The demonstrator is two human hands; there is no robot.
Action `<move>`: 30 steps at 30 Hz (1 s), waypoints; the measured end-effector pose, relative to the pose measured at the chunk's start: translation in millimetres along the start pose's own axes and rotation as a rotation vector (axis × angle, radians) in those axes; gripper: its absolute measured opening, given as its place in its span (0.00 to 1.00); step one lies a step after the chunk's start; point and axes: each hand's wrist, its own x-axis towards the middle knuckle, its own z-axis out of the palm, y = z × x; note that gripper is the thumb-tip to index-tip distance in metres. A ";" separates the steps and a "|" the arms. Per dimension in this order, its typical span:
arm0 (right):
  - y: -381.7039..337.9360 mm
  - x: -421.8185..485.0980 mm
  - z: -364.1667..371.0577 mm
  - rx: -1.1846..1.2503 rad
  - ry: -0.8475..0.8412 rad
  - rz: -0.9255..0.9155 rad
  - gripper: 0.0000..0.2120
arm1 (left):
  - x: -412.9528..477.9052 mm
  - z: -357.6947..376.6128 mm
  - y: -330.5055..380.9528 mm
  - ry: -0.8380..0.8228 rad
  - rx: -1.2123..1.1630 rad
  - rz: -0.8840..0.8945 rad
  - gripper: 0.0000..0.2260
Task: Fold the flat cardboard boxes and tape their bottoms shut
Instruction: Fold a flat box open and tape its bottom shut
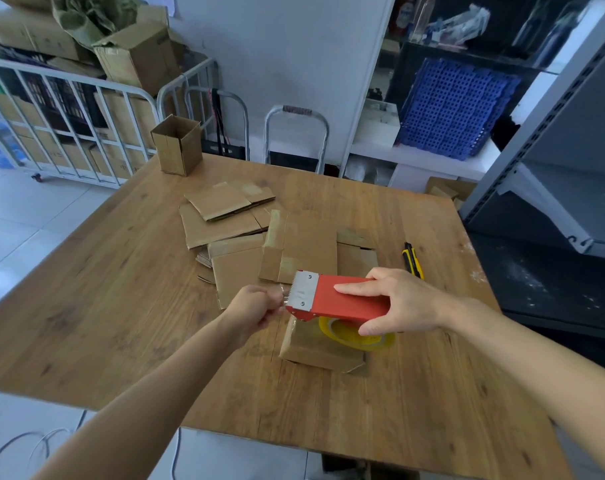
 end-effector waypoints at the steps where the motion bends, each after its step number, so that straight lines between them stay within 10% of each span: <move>1: 1.0 0.0 0.4 0.017 0.010 0.001 0.32 | 0.5 -1.5 -1.6 -0.004 0.002 -0.007 0.11; 12: 11.6 7.5 3.1 0.213 0.099 0.034 0.32 | 1.9 -3.8 -7.2 -0.015 0.085 0.139 0.04; 21: 5.3 15.6 1.8 0.251 0.111 0.048 0.32 | 13.2 30.8 -30.9 0.254 0.360 0.125 0.19; 30: -2.5 20.4 -13.8 -0.044 -0.031 0.067 0.32 | 15.3 30.3 -29.2 0.241 0.567 0.181 0.17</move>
